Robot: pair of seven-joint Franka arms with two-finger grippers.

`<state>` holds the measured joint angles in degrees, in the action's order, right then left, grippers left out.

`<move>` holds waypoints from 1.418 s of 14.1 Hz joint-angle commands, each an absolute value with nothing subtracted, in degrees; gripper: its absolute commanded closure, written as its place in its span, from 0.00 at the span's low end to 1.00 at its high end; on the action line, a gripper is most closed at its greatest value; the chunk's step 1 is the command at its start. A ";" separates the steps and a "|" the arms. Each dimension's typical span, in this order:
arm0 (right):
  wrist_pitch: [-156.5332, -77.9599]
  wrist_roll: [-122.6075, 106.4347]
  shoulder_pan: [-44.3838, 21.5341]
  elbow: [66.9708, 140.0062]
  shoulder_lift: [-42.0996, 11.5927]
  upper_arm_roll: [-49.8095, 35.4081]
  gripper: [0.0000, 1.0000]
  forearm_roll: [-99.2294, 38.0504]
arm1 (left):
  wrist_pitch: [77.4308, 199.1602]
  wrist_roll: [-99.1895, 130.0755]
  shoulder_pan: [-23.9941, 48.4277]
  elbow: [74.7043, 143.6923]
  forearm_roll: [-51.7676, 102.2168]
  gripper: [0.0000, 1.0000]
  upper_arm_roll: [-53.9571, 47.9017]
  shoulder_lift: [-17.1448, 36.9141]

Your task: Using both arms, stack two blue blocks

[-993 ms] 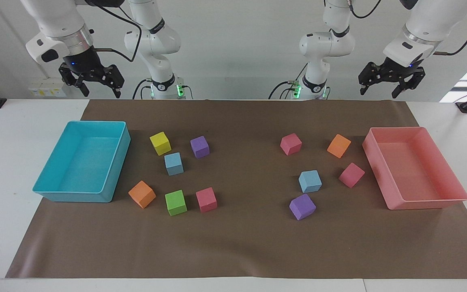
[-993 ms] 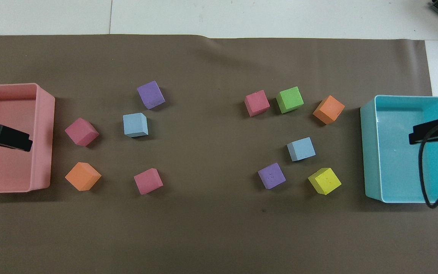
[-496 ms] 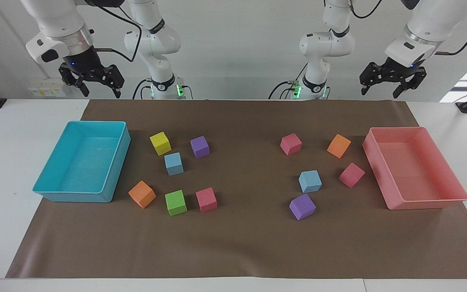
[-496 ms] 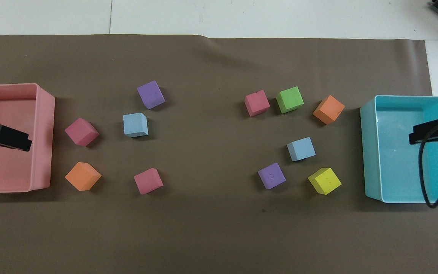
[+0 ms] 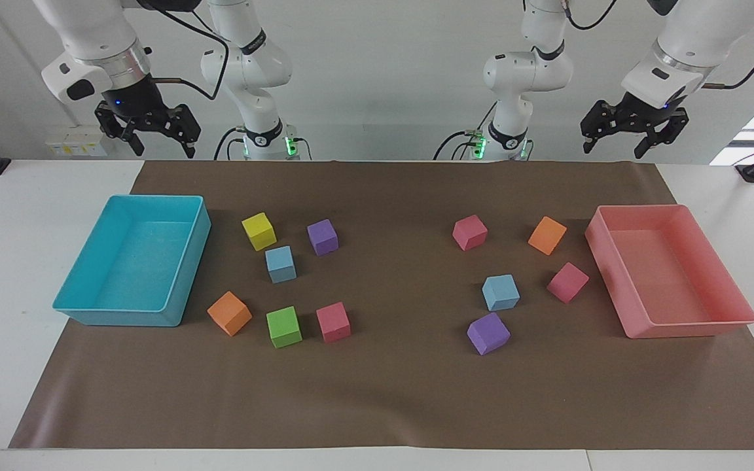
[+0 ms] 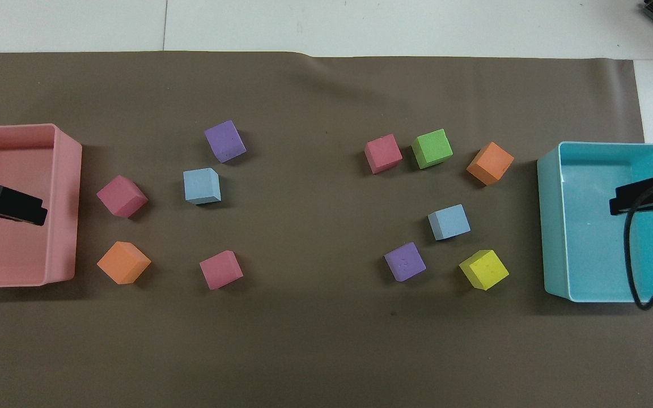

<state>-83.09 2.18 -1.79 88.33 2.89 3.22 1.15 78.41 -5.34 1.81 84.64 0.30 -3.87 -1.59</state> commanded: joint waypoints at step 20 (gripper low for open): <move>-82.71 0.44 -1.23 88.15 2.90 2.37 0.00 1.14 | 78.40 -5.10 0.79 85.78 0.00 0.00 -4.48 -2.64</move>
<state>-83.09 2.12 -1.89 88.33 2.89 2.32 1.15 78.41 -5.33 1.81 84.64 0.30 -3.87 -1.59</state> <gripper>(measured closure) 0.000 0.000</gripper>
